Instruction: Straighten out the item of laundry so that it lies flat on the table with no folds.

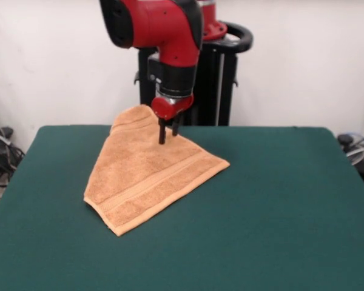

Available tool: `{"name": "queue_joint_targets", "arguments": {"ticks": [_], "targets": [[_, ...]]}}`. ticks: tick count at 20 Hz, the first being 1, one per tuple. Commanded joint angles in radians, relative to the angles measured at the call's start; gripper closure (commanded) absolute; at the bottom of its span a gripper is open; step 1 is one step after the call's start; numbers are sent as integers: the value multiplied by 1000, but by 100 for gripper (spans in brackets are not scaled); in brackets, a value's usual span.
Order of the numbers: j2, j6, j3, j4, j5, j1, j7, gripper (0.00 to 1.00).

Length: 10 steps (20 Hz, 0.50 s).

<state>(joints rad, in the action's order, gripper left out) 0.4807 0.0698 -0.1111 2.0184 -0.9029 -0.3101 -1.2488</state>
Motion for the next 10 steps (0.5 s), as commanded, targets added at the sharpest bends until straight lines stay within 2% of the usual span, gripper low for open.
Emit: {"name": "queue_joint_targets", "arguments": {"ticks": [1,6,7,10], "targets": [[-55,-15,31,-139,44,39,-155,0],[-51,-72,33,-145,48,49,-140,0],[-51,-76,32,-146,49,52,-139,100],[-46,-90,34,-148,51,55,-134,100]]}}
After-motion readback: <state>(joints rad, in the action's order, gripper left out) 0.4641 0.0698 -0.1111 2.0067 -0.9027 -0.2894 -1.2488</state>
